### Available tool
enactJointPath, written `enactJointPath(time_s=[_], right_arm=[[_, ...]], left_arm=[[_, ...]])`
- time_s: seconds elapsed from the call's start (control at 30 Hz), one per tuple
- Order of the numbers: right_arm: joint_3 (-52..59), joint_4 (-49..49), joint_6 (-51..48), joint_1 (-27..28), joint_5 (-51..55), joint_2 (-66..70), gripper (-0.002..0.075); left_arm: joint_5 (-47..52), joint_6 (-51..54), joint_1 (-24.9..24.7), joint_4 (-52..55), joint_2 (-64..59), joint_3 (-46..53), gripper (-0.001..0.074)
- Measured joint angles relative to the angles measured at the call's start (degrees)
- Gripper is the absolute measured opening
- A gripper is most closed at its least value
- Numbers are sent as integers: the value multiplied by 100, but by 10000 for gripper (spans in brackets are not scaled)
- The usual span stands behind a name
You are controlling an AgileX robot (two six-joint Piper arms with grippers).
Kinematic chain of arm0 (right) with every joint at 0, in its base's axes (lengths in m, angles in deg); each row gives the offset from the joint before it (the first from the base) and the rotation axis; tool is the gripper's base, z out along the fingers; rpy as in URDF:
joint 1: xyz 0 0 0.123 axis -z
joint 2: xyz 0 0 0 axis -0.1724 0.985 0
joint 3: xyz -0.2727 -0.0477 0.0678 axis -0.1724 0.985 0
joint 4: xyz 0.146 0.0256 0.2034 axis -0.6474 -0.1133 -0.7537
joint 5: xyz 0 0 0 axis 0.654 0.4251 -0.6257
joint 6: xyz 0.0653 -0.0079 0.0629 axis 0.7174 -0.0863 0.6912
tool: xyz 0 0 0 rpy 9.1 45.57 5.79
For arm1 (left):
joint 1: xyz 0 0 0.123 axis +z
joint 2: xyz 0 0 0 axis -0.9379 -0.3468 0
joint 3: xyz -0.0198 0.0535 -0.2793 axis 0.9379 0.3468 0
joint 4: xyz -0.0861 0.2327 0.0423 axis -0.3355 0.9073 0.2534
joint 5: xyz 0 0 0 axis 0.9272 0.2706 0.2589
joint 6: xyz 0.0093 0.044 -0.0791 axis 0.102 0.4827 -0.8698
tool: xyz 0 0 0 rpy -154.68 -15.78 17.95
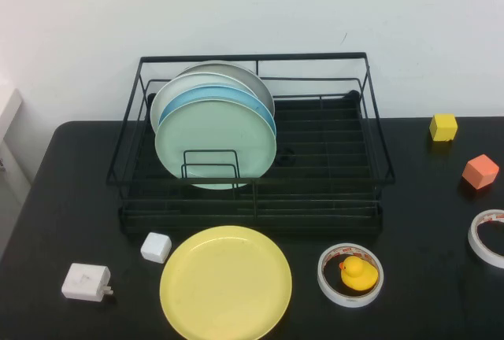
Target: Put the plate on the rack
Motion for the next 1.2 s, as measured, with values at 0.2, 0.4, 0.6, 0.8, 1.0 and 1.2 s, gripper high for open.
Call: enactJointPath(time_s=[0.2, 0.4, 0.6, 0.8, 1.0, 1.2], right_arm=[[0, 0, 0, 0, 0, 0, -2], [0, 0, 0, 0, 0, 0, -2], [0, 0, 0, 0, 0, 0, -2], [0, 0, 0, 0, 0, 0, -2], [0, 0, 0, 0, 0, 0, -2], [0, 0, 0, 0, 0, 0, -2]], left_arm=[[9, -420, 3, 341, 0, 0, -1], [9, -491, 3, 496, 0, 0, -1], [9, -276, 3, 501, 0, 0, -1], [9, -248, 3, 501, 0, 0, -2], [9, -171, 3, 501, 0, 0, -2], [9, -172, 3, 501, 0, 0, -2]])
